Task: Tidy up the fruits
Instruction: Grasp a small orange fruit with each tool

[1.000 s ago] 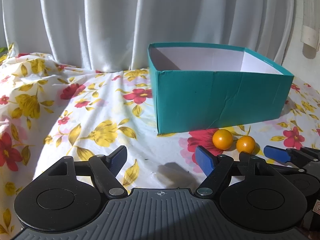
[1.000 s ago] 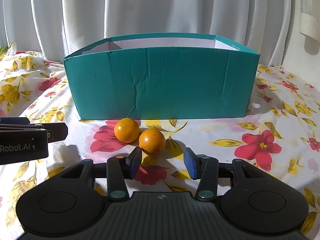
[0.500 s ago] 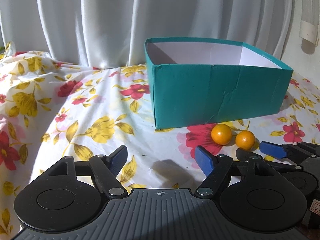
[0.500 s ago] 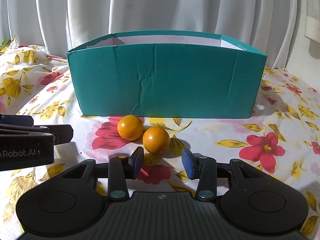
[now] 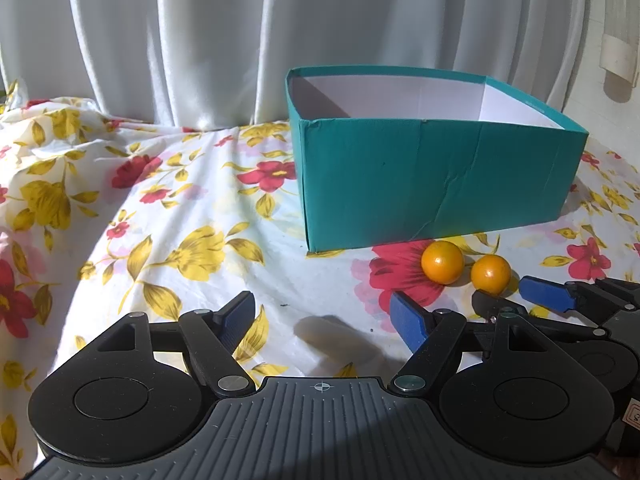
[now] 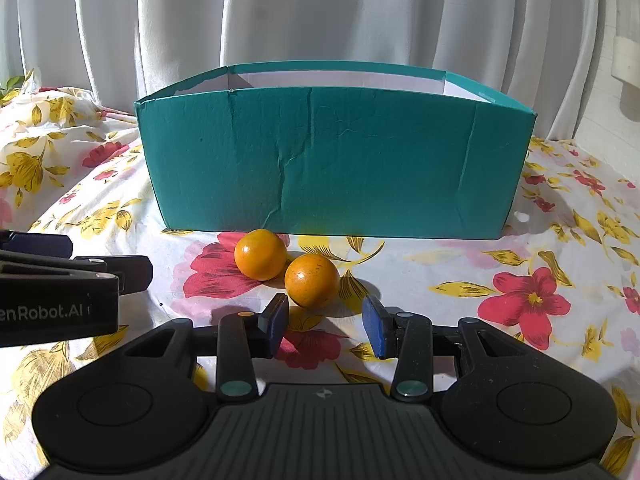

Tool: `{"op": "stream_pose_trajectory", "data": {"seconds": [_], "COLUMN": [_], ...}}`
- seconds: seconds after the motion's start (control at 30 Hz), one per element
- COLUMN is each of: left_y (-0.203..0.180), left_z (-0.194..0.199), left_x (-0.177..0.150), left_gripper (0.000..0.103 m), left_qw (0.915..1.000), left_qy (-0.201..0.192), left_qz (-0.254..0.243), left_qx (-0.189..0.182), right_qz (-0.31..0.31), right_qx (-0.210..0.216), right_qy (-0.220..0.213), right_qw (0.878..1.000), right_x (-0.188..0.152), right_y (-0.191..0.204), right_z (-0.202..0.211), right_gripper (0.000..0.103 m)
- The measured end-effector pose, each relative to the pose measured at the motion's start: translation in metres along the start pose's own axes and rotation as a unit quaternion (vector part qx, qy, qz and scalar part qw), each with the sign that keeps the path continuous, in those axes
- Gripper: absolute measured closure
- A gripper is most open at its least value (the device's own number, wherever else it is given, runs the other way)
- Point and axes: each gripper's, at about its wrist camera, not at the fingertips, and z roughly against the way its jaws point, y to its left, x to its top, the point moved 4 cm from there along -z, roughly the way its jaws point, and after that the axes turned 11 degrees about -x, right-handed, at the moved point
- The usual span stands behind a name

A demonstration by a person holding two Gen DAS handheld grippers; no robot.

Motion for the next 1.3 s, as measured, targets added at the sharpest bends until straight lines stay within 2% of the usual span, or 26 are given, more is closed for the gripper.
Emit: {"op": "stream_pose_trajectory", "data": {"seconds": [0.6, 0.87, 1.03, 1.3], "left_y": [-0.014, -0.018, -0.026, -0.036], "left_z": [-0.009, -0.018, -0.027, -0.042], "left_x": [0.007, 0.012, 0.016, 0.024], "left_gripper": [0.025, 0.027, 0.028, 0.033], "left_qw": [0.9995, 0.9985, 0.9964, 0.9949], "left_qy": [0.004, 0.013, 0.024, 0.033], "left_qz": [-0.028, -0.037, -0.037, -0.038], "left_qx": [-0.016, -0.038, -0.071, -0.088], "right_qz": [0.005, 0.013, 0.022, 0.026], "right_qx": [0.004, 0.002, 0.002, 0.001], "right_qy": [-0.001, 0.001, -0.001, -0.006], "right_qw": [1.0, 1.0, 1.0, 1.0], "right_x": [0.001, 0.005, 0.008, 0.013], "right_y": [-0.001, -0.001, 0.0, -0.003], "right_z": [-0.001, -0.005, -0.009, -0.016], "right_gripper": [0.065, 0.065, 0.065, 0.065]}}
